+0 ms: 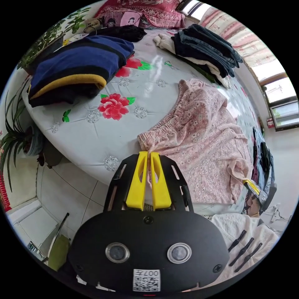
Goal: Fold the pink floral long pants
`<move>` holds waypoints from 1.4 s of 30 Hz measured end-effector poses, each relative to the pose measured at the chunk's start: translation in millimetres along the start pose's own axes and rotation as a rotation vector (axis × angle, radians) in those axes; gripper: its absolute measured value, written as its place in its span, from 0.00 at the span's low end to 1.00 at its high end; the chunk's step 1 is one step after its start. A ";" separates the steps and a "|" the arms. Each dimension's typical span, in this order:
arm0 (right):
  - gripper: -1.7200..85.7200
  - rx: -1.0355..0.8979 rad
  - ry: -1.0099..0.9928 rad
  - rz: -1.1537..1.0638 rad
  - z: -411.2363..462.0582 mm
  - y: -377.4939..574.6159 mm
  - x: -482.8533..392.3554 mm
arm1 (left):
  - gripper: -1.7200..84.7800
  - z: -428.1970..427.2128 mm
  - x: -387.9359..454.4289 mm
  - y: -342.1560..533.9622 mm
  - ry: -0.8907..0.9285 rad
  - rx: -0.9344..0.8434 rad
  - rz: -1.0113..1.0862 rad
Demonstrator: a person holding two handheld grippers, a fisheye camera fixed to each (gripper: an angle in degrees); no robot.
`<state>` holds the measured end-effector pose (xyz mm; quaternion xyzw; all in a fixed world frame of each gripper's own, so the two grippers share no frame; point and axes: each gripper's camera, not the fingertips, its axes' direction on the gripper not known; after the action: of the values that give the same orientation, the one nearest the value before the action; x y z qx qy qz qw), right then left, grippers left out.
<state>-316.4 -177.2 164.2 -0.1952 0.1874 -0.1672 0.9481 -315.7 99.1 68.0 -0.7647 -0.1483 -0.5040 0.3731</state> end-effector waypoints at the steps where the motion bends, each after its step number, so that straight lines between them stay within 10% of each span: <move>1: 0.02 0.073 0.004 0.083 -28.4 18.6 23.7 | 0.01 -9.7 -5.7 0.3 0.004 0.033 -0.019; 13: 0.05 -0.143 0.177 0.825 -53.5 253.1 200.8 | 0.08 -22.7 -19.3 1.1 -0.088 0.017 -0.070; 23: 0.10 0.030 0.161 0.587 -25.6 116.6 232.3 | 0.11 -39.1 32.5 -90.2 0.058 0.122 0.069; 35: 0.09 -0.252 0.082 0.269 109.5 -41.3 296.3 | 0.13 122.7 189.9 -232.5 -0.139 -0.232 0.355; 42: 0.03 -0.272 0.092 0.172 119.9 -43.4 276.7 | 0.02 147.7 242.5 -203.4 -0.365 -0.121 0.580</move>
<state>-34.8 -286.1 205.1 -0.2971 0.2676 -0.0675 0.9141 -232.1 307.1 335.8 -0.8733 0.0409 -0.2397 0.4222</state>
